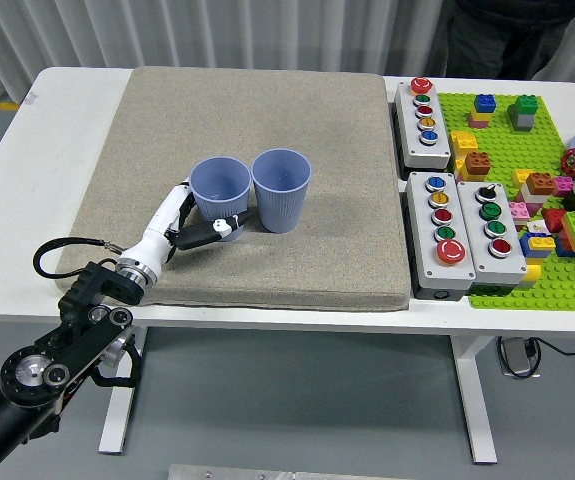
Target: Pick cup pour cup place
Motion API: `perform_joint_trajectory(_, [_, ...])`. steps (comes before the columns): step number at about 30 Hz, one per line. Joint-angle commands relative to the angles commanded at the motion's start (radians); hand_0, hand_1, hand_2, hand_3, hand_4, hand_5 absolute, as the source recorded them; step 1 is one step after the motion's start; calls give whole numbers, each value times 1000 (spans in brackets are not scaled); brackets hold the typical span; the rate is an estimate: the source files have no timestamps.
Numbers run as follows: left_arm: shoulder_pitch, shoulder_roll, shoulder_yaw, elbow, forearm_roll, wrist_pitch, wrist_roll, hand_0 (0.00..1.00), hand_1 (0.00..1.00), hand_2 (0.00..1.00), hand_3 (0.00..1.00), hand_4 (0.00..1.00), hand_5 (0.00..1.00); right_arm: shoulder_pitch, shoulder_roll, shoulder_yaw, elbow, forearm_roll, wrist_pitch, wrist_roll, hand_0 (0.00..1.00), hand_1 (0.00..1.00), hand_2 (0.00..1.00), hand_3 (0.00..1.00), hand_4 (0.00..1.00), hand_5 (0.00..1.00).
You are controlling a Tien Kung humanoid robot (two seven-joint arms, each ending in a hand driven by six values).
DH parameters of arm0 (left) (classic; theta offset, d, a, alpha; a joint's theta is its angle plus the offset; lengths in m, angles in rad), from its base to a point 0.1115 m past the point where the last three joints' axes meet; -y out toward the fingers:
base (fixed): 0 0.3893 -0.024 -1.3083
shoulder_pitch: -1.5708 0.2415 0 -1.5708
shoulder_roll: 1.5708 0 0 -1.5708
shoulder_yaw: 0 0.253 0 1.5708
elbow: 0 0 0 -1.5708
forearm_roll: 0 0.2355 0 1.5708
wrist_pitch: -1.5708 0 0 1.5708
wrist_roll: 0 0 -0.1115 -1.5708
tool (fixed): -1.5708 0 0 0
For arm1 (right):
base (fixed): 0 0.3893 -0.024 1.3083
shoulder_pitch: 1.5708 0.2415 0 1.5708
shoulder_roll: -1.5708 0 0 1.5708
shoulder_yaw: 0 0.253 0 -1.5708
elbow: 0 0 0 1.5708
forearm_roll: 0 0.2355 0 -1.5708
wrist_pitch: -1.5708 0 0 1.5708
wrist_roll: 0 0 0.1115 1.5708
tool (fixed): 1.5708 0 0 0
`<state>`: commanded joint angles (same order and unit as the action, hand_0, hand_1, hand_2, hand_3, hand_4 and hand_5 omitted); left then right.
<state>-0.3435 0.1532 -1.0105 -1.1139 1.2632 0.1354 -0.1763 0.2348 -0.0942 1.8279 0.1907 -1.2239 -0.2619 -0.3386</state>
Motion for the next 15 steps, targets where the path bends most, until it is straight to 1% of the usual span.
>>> perform_joint_trajectory(9, [-1,-1,0,5,1,10,3,927,901,998,998,933,345,1,0,0,0,2,0,0,685,633,585,567,2,117])
perform_joint_trajectory(10, [-1,-2,1,5,3,18,0,868,820,982,934,925,344,1,0,0,0,2,0,0,685,633,585,568,2,116])
perform_joint_trajectory(15, [0,-1,2,0,-5,38,-6,868,820,982,934,925,344,1,0,1,0,2,0,0,685,633,585,568,2,116])
